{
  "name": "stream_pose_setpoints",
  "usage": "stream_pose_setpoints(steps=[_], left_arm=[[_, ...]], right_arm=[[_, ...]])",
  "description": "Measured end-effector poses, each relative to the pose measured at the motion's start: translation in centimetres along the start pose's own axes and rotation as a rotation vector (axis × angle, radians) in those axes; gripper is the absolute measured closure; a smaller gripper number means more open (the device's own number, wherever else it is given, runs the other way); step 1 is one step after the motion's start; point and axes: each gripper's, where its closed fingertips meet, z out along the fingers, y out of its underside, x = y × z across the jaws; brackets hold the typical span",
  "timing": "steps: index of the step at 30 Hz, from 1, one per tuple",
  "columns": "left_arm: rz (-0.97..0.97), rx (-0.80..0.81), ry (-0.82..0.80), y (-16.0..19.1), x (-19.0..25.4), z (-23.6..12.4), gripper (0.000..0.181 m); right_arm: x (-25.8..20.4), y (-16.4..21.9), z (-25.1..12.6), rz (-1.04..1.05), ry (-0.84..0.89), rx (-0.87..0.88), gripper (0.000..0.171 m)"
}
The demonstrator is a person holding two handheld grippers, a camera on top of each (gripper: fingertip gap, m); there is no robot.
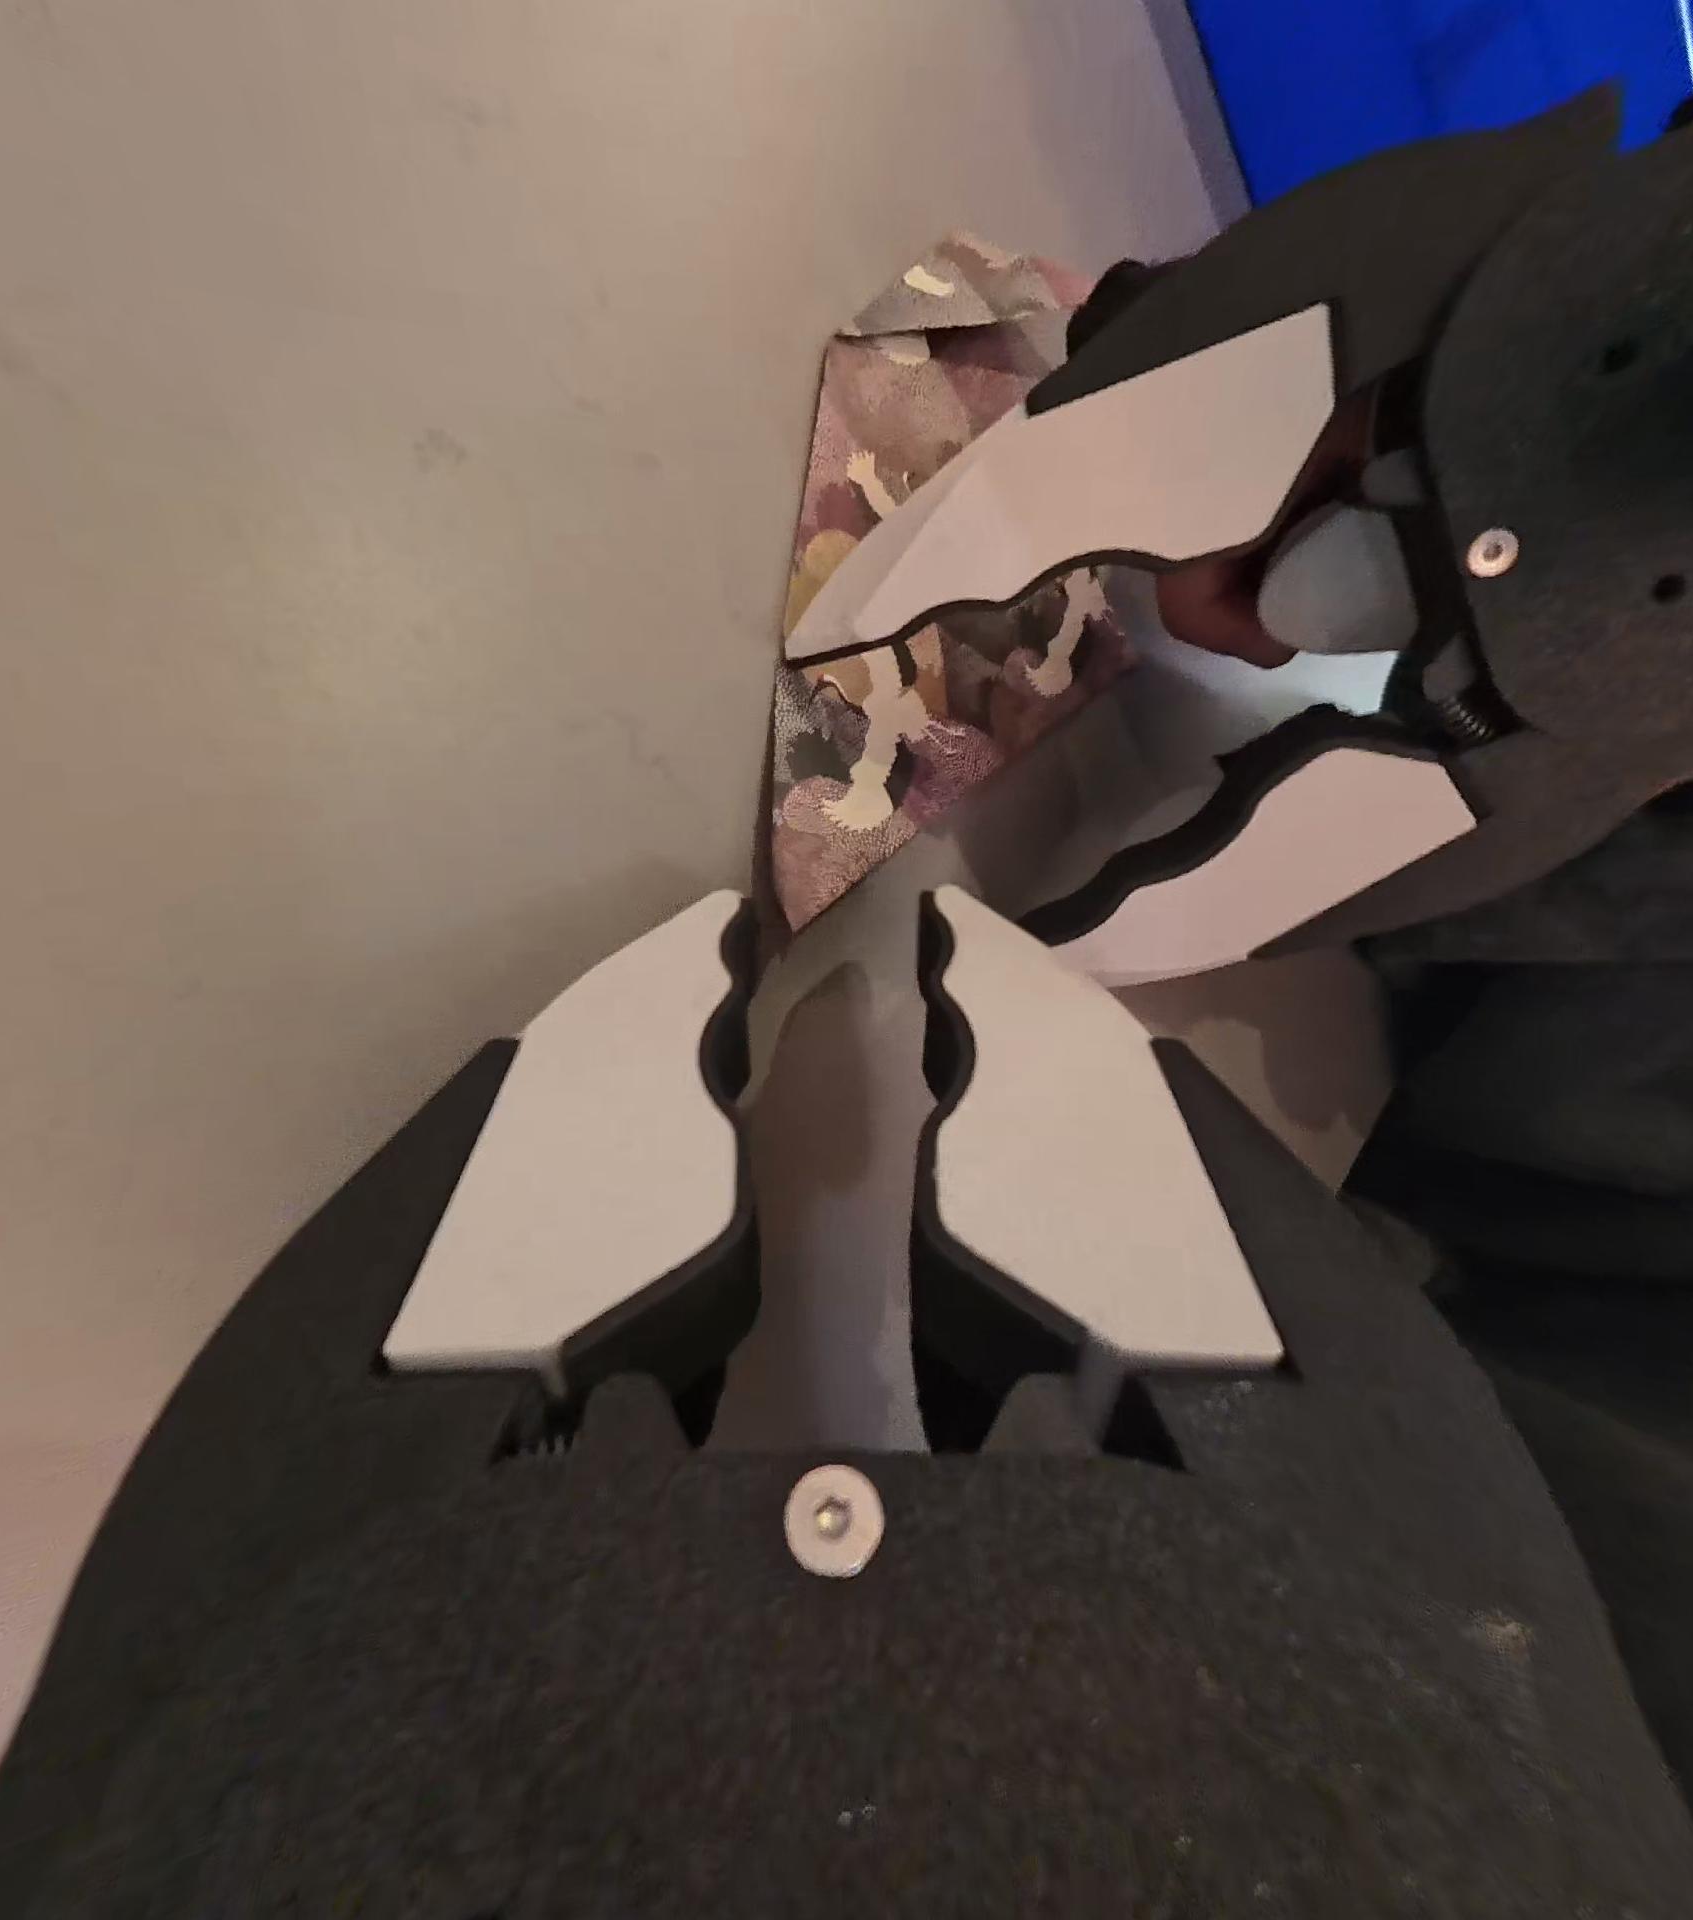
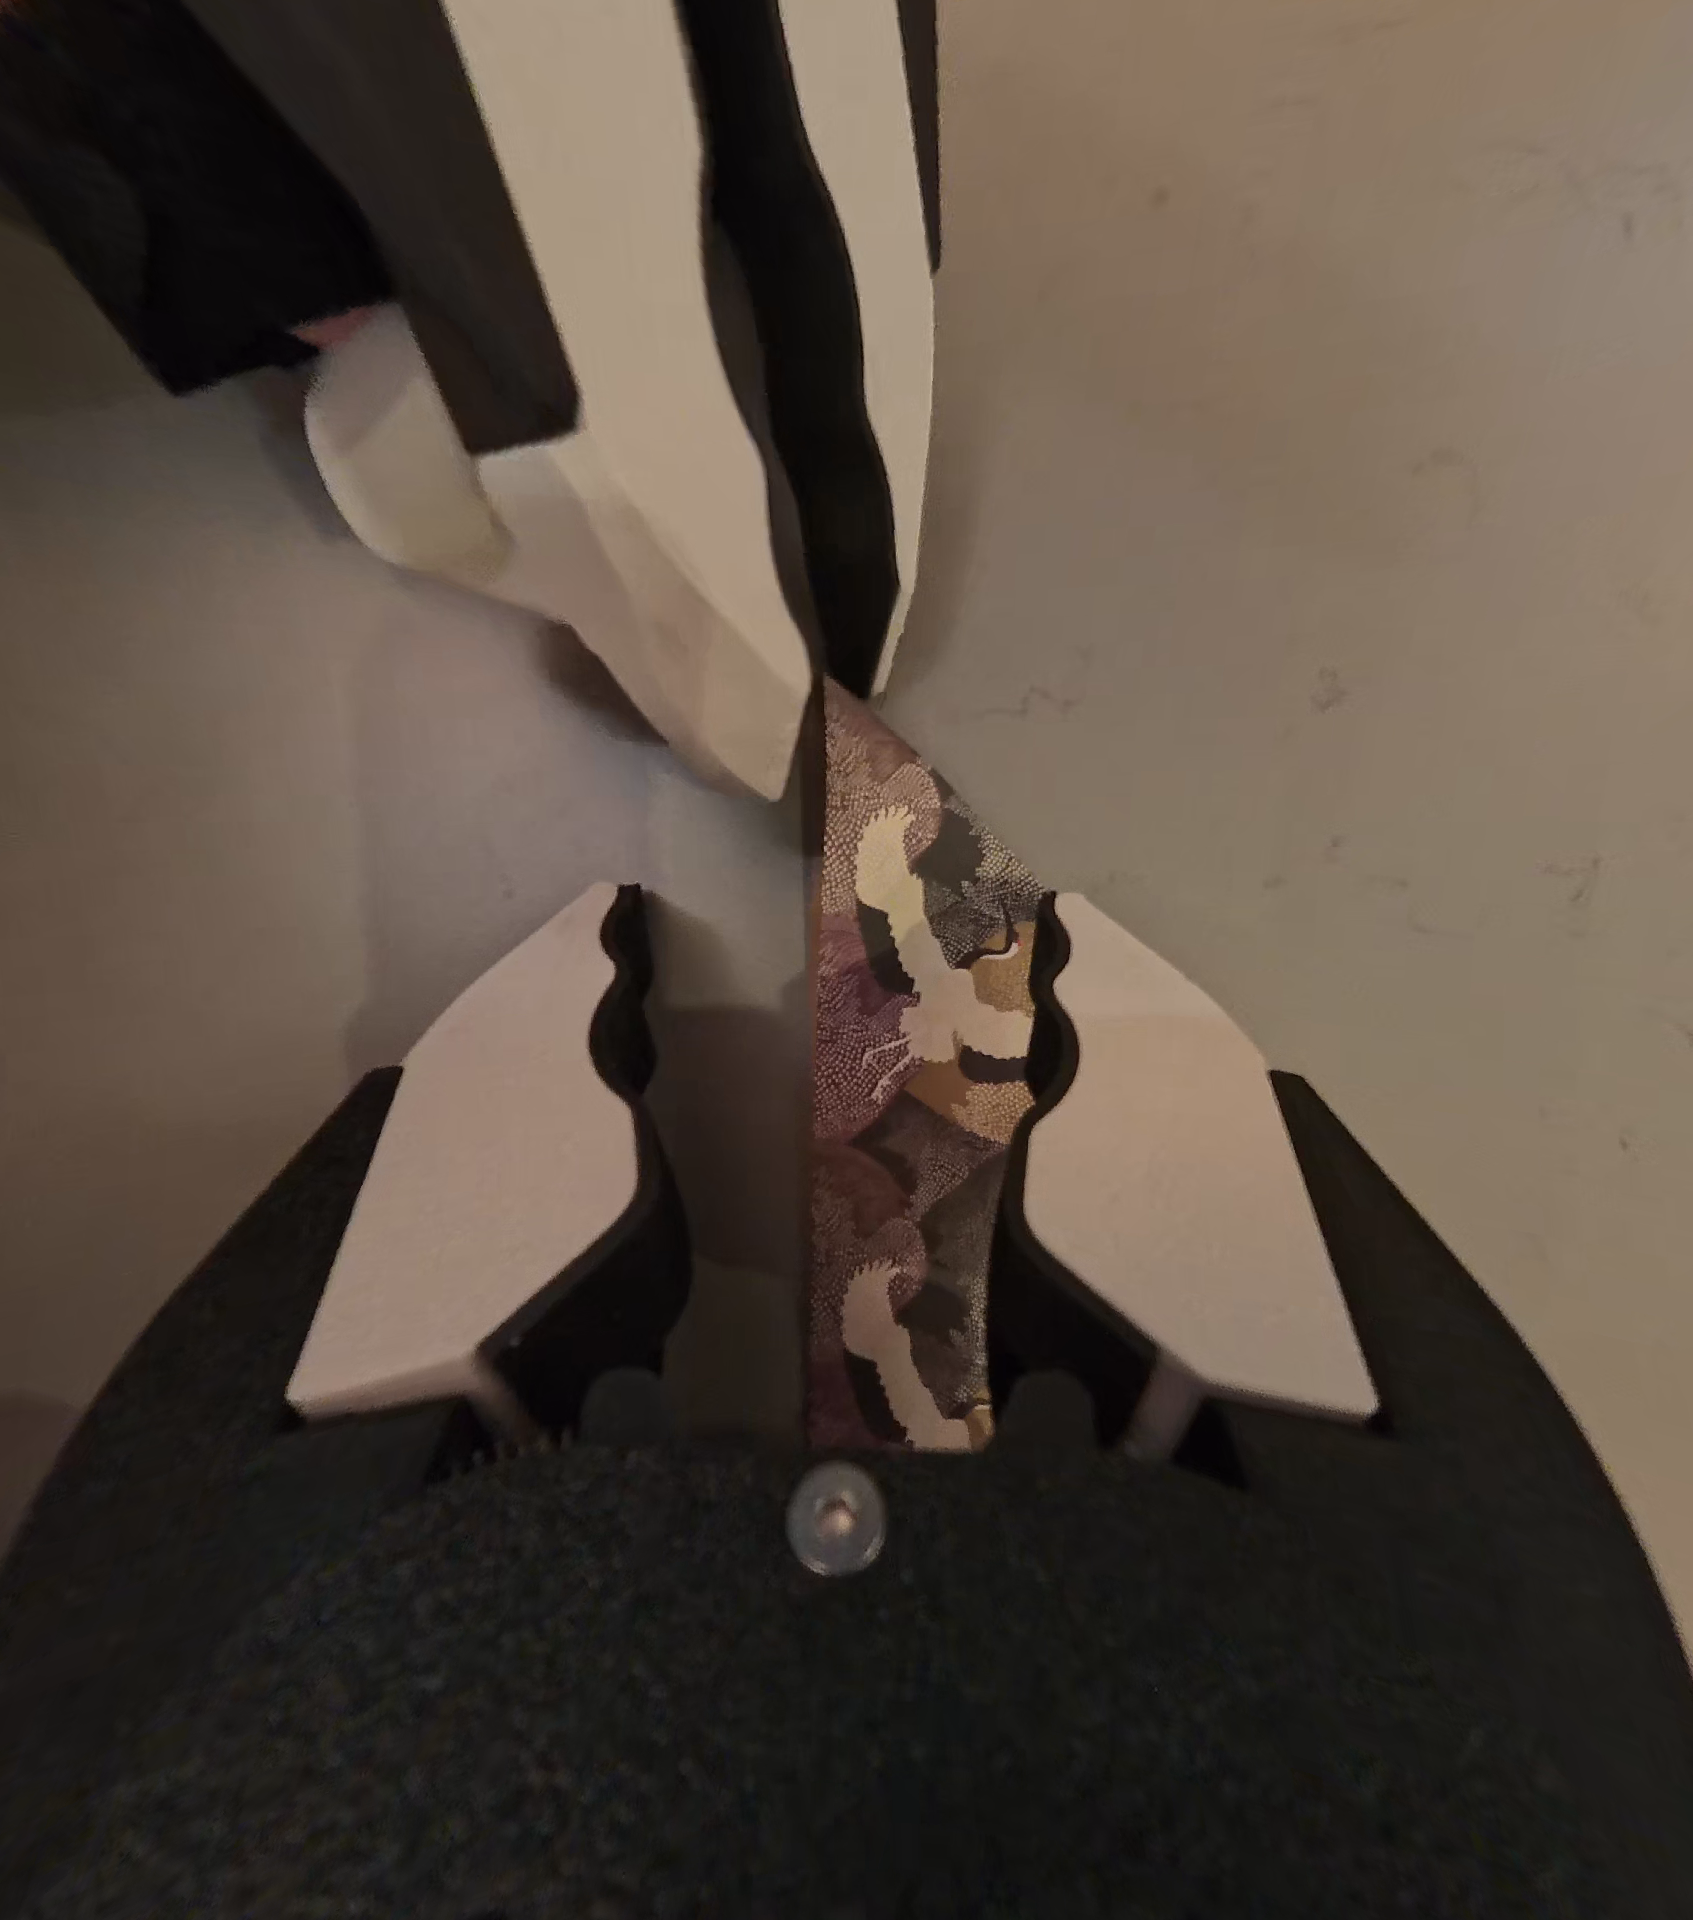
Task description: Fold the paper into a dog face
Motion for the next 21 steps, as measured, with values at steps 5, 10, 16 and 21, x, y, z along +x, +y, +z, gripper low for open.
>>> stream_pose_setpoints(steps=[5,10,16,21], left_arm=[[-0.015,-0.050,-0.018,0.4,-0.3,0.7,0.181],[0.135,-0.053,-0.087,-1.1,-0.5,-0.2,0.181],[0.401,-0.130,-0.123,-2.2,0.8,-0.2,0.181],[0.457,-0.154,-0.018,-2.2,2.5,1.1,0.181]], right_arm=[[0.0,0.0,0.0,0.001,0.000,0.000,0.101],[-0.1,0.0,0.0,-0.003,-0.005,0.005,0.102],[-0.3,-0.2,0.1,-0.006,-0.012,0.015,0.101],[-0.3,-0.2,0.1,-0.001,-0.014,0.024,0.101]])
